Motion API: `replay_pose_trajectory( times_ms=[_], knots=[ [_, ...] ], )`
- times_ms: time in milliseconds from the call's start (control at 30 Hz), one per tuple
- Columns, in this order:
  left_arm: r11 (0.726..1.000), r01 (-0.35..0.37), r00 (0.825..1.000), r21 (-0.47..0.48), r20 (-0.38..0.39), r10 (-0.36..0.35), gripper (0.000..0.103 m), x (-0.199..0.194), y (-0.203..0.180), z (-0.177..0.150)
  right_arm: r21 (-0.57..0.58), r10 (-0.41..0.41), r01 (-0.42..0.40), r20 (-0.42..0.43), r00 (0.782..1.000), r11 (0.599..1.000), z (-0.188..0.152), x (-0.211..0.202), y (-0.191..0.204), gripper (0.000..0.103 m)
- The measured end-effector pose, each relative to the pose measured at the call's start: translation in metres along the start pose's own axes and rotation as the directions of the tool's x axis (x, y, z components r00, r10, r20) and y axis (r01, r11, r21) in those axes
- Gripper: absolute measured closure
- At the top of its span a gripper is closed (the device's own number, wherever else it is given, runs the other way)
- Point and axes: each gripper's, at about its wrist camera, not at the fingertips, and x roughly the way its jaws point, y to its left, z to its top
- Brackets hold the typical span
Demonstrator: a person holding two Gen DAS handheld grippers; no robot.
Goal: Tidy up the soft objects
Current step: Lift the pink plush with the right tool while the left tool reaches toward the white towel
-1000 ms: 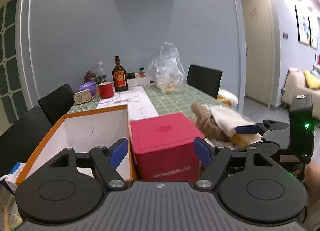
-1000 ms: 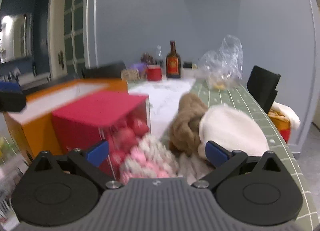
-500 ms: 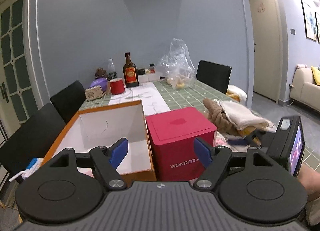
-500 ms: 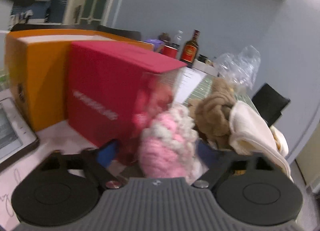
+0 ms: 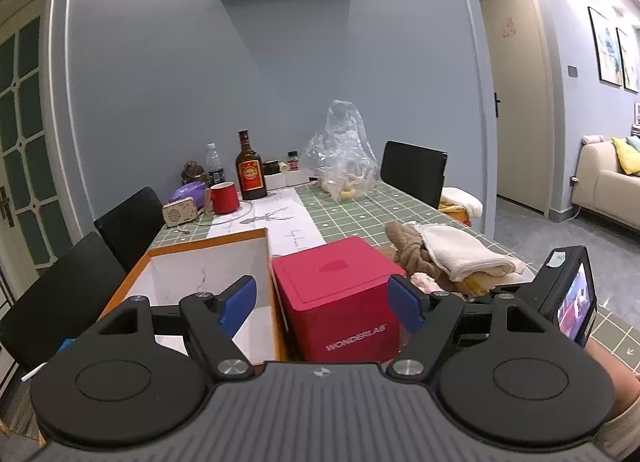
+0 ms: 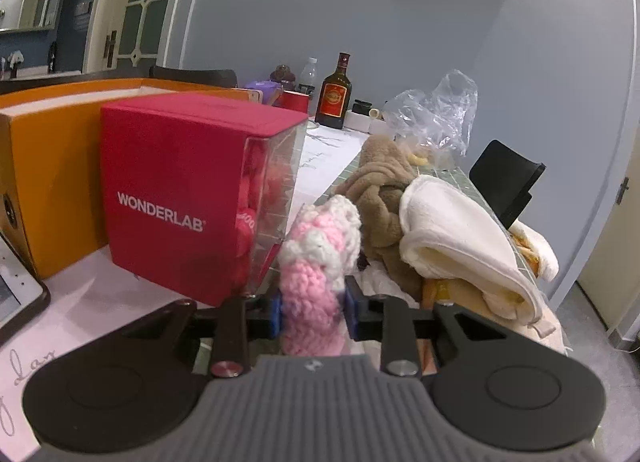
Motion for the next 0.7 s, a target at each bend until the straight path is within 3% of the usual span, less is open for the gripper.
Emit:
replay_pose_trajectory(
  times_ms=[133, 267, 367, 567, 667, 700],
  knots=[
    [1.0, -0.012, 1.0, 0.009, -0.005, 0.012, 0.015, 0.005, -0.007, 0.001, 0.073, 0.004, -0.008, 0.048, 0.999, 0.997, 0.002, -0.012, -0.013, 0.076],
    [1.0, -0.015, 1.0, -0.013, -0.007, 0.015, 0.015, 0.009, -0.011, 0.003, 0.251, 0.003, -0.029, 0.106, 0.994, 0.968, -0.001, -0.031, -0.04, 0.076],
    [0.999, -0.008, 1.0, -0.045, -0.016, 0.008, 0.015, 0.012, -0.016, 0.003, 0.373, -0.03, -0.034, 0.164, 0.986, 0.927, -0.02, -0.054, -0.063, 0.077],
    [0.998, 0.039, 0.999, -0.039, -0.011, -0.039, 0.015, 0.031, -0.051, -0.005, 0.537, -0.25, 0.132, 0.153, 0.956, 0.833, -0.051, -0.093, -0.102, 0.077],
    [0.999, 0.044, 0.999, 0.006, -0.025, -0.044, 0.015, 0.044, -0.077, -0.008, 0.567, -0.249, 0.129, 0.14, 0.958, 0.814, -0.066, -0.103, -0.118, 0.077],
    [0.999, 0.049, 0.998, 0.014, -0.034, -0.049, 0.015, 0.047, -0.085, -0.008, 0.609, -0.217, 0.087, 0.143, 0.966, 0.788, -0.074, -0.107, -0.128, 0.077]
  ],
)
